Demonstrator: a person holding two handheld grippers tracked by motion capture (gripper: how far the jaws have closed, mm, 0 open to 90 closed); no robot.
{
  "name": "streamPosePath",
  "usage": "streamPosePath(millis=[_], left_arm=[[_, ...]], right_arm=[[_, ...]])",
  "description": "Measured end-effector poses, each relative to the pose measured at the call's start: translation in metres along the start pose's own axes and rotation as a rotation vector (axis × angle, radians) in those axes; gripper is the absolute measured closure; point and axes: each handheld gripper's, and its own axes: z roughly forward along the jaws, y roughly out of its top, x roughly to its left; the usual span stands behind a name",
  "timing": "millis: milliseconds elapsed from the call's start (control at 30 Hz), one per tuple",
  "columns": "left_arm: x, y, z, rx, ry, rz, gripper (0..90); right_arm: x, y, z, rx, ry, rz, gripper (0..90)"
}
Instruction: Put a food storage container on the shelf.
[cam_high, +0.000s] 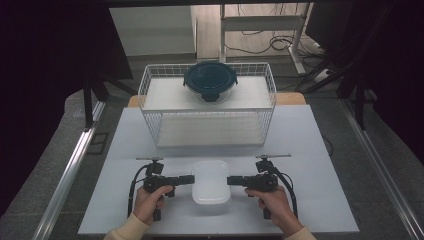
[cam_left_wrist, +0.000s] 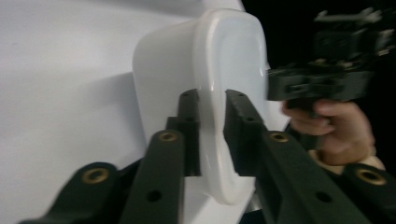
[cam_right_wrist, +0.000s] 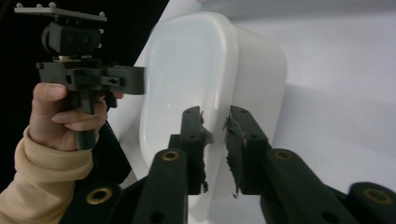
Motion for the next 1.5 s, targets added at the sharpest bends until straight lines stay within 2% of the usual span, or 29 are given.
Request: streamPosePath(millis=[67,100,133,167,267,433,567,667,800,867,900,1033,1167,1500], left_arm=[[-0.002,0.001,-0.001,0.002,0.002,0.014,80.8],[-0.005,0.001,-0.001,0.010,0.020,0.041,80.6],[-0.005,0.001,-0.001,0.010,0.020,0.041,80.5],[-0.008,-0.001,0.001,0.014,0.033,0.059,80.4],[-0.010,-0.001,0.002,0.014,0.036,0.067,80.4],[-0.019,0.000,-0.002,0.003,0.041,0.109,80.4],[-0.026,0.001,-0.005,-0.002,0.053,0.147,80.4],[-0.028,0.001,-0.007,-0.004,0.052,0.157,80.4],[-0.036,0.003,-0.010,-0.017,0.053,0.179,80.4],[-0.040,0.005,-0.012,-0.017,0.060,0.201,80.4],[-0.043,0.006,-0.014,-0.015,0.063,0.216,80.4],[-0.045,0.007,-0.015,-0.012,0.060,0.219,80.3],[-0.048,0.008,-0.015,-0.015,0.064,0.231,80.2],[-0.058,0.014,-0.018,-0.027,0.074,0.271,80.2]], right_arm=[[0.000,0.000,-0.002,-0.007,0.000,-0.001,78.3],[0.003,-0.002,-0.005,-0.018,0.002,-0.021,79.7],[0.004,-0.003,-0.005,-0.019,-0.003,-0.028,79.7],[0.006,-0.003,-0.007,-0.021,-0.011,-0.039,79.7],[0.007,-0.004,-0.010,-0.022,-0.009,-0.055,79.9],[0.010,-0.003,-0.014,-0.034,0.002,-0.079,80.1],[0.015,-0.002,-0.018,-0.045,0.002,-0.113,80.1],[0.017,-0.002,-0.019,-0.050,0.003,-0.123,80.1],[0.025,0.000,-0.024,-0.068,0.007,-0.161,80.1],[0.027,0.001,-0.025,-0.072,0.004,-0.169,80.1],[0.030,0.001,-0.027,-0.080,-0.001,-0.187,80.1],[0.034,0.003,-0.030,-0.086,-0.001,-0.200,80.1],[0.039,0.005,-0.033,-0.093,-0.016,-0.232,80.0],[0.046,0.010,-0.039,-0.116,-0.027,-0.270,79.9]])
